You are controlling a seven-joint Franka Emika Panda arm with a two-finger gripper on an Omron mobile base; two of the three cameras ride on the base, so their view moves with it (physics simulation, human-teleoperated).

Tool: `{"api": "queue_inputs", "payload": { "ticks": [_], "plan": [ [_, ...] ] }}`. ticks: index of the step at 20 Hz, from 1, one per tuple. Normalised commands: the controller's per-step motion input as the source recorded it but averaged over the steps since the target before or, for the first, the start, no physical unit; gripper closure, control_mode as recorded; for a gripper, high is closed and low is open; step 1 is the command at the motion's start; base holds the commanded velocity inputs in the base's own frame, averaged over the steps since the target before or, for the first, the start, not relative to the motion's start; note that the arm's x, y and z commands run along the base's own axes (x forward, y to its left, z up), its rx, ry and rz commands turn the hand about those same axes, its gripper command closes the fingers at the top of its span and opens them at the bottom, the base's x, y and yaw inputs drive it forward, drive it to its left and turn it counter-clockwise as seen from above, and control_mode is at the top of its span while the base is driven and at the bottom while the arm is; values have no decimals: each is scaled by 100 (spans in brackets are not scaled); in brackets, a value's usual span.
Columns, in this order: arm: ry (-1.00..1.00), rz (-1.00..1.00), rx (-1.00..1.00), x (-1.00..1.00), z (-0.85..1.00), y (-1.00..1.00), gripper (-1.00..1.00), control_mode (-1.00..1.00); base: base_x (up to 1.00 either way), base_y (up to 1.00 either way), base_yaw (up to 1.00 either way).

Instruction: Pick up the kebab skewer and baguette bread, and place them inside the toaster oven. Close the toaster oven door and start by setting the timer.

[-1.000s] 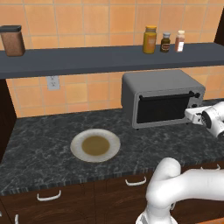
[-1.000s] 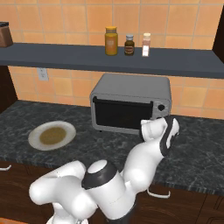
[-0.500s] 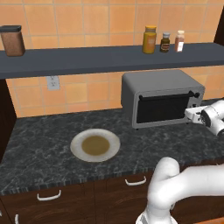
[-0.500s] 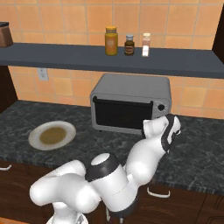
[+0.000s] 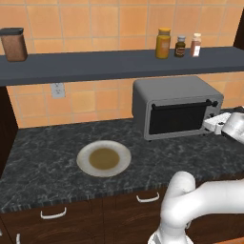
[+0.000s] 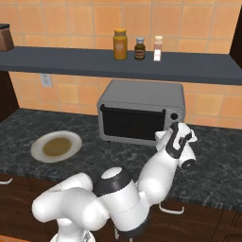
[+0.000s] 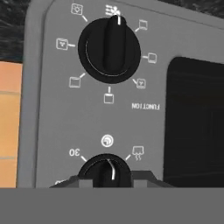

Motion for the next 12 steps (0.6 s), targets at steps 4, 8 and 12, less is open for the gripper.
{"api": "queue_inputs", "payload": {
  "ticks": [4,8,12],
  "plan": [
    [0,0,0,1,0,52,100,-100,0,0,0],
    [0,-5,6,5,0,78,100,-100,0,0,0],
    [0,-16,15,15,1,82,100,-100,0,0,0]
  ]
}}
